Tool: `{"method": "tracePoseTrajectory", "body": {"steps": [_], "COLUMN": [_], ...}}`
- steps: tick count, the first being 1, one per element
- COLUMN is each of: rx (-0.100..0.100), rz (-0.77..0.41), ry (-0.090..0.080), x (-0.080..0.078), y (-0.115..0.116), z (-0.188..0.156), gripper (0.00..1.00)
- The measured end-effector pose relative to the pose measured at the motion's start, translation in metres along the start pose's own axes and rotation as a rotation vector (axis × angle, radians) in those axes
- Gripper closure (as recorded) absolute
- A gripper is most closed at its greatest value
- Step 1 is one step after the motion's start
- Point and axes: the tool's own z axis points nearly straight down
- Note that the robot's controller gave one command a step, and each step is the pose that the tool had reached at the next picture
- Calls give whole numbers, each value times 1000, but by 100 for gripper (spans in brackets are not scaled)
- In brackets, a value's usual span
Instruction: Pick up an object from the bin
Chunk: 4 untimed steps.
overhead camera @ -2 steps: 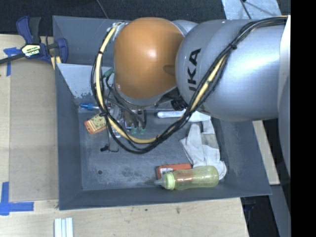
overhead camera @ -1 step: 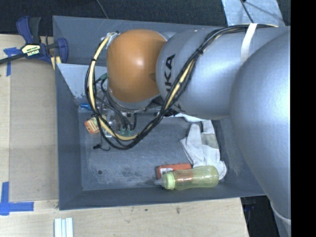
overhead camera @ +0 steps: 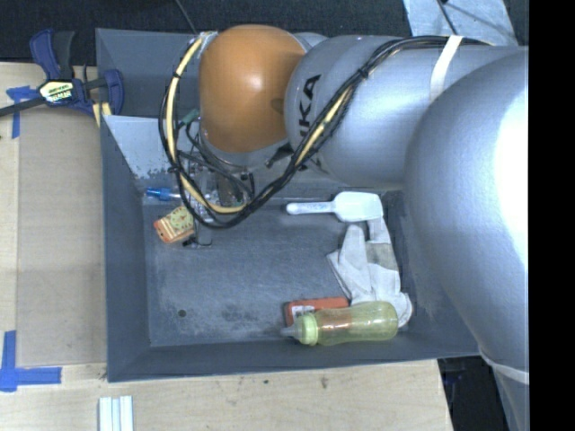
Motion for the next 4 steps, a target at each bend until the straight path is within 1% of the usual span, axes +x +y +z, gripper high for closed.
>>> {"method": "tracePoseTrajectory", "body": {"steps": [1,2,3,4], "rx": [1,-1,-6,-4], "rz": [74,-61,53,141], "ry": [2,-4,-15,-6], "x": [-7,-17,-21,-15], "y": [-10,-4,-1,-1], "z": [40,80,95,88], "gripper": [0,0,100,100]}}
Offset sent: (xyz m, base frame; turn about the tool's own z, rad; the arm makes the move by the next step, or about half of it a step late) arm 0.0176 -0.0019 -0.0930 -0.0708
